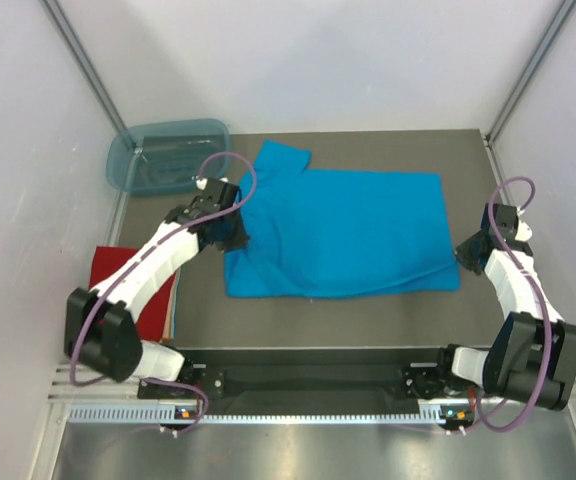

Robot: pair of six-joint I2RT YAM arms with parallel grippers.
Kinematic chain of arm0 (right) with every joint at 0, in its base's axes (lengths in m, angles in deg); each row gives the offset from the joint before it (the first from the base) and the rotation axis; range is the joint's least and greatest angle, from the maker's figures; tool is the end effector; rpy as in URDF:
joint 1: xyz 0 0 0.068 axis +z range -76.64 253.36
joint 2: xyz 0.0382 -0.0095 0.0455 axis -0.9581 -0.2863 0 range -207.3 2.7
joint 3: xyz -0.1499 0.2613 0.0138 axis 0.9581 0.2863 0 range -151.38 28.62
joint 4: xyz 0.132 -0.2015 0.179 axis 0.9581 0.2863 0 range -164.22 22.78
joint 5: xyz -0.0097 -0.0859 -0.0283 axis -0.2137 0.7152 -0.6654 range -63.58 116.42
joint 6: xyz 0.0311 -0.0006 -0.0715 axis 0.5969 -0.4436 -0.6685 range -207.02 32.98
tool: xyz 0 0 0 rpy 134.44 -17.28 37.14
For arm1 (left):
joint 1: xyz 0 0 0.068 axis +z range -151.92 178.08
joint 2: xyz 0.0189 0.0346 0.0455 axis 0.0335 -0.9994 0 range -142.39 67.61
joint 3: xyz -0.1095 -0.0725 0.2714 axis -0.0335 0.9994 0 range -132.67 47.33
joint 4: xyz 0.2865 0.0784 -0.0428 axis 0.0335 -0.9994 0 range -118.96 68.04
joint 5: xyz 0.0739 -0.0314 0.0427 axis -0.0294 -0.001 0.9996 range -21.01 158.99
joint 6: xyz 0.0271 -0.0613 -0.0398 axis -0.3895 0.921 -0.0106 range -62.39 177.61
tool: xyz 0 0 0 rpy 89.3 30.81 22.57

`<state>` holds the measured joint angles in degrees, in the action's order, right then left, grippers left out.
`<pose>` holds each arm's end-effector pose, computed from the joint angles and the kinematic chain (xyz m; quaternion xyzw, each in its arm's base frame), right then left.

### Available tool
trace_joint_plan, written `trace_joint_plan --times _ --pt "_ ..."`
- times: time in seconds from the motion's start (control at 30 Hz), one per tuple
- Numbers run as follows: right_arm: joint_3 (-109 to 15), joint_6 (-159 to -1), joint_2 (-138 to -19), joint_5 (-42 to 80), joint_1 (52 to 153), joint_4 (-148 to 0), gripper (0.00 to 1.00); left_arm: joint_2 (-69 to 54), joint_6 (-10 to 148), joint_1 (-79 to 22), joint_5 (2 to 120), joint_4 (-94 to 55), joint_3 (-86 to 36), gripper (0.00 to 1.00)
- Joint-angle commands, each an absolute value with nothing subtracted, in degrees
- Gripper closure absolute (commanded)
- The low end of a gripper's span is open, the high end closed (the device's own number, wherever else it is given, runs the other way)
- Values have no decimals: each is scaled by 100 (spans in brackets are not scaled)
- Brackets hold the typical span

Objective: Fold and stack the t-shirts
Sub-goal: Fold the tshirt

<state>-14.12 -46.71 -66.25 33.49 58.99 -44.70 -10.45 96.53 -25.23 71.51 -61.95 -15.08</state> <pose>0.2658 -0.0766 0.1993 0.4542 0.8389 0.0086 0.2999 0.3043 -0.1279 0.2653 -0.1361 0.9454 -0.1347 0.2637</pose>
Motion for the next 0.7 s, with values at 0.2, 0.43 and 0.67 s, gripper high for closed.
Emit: trace_joint_plan --times 0.2,0.43,0.67 --pt "-1989 -4844 -7227 3292 5912 -5136 100 -2361 9154 -1942 7418 -5704 -2885 100" --pt "-2033 -4844 -7657 2670 5913 -5513 100 -2819 9004 -1555 7250 -5703 -3414 100" --pt "-2164 -4747 -7816 2755 5913 -5620 100 -3293 8899 -1370 7049 -5624 -3625 100"
